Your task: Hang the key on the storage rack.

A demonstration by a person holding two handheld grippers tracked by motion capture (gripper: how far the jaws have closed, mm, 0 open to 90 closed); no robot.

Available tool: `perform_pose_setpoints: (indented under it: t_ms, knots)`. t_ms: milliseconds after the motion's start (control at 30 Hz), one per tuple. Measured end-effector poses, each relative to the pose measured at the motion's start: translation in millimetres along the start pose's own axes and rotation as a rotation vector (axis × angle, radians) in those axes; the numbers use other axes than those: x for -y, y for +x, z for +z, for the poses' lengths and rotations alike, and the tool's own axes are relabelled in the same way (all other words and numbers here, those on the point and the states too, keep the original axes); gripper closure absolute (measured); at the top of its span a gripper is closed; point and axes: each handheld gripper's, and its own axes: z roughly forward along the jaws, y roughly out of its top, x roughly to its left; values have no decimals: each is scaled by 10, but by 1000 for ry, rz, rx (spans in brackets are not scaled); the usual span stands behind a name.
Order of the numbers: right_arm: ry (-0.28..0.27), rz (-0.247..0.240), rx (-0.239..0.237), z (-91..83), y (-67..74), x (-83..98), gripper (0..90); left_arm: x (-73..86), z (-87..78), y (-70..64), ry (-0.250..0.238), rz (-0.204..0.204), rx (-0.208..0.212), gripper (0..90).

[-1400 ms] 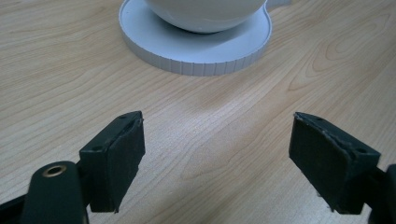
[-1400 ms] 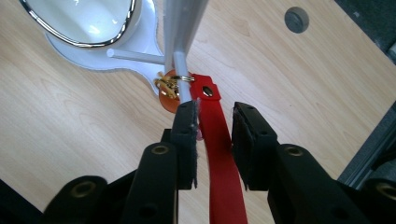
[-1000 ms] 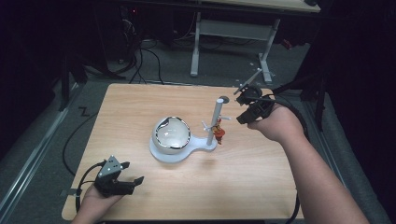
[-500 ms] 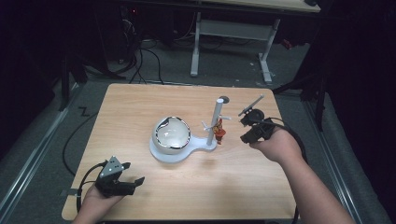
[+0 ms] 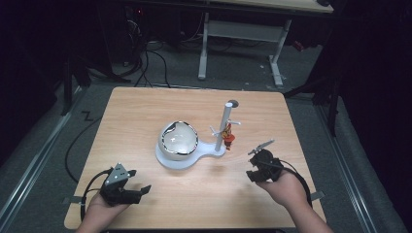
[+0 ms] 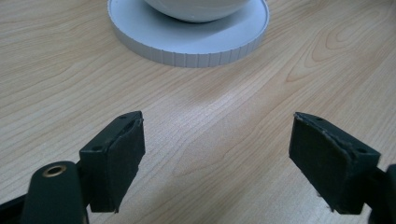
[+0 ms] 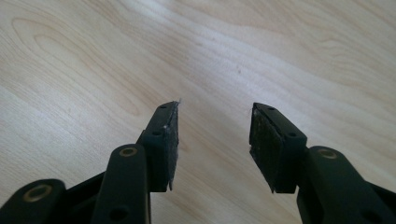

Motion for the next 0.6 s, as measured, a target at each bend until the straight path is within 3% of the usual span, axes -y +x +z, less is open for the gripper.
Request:
perform_pose_setpoints:
  t_ms: [67,167,300,333,467,533,567,600]
  knots:
    - [-51,26,15,62,50,172,506,2,8,-8,3,-1,2,192]
    - [-78,46,16,101,77,286,503,3,14,-8,6,0,3,192]
    - [-169,87,25,201,142,563,484,12,38,-1,12,-2,3,192]
    - [-169,87,25,201,142,563,484,12,38,-1,12,-2,3,192]
    - [-285,93,57,281,189,779,480,8,43,-4,9,-10,4,191]
    - [-326,86,-14,295,153,830,447,-5,25,0,-19,-49,31,188]
    - [-372,94,-15,258,94,832,415,-17,16,-12,-34,-63,36,188]
    - [-372,94,-15,258,94,832,415,-17,16,-12,-34,-63,36,188]
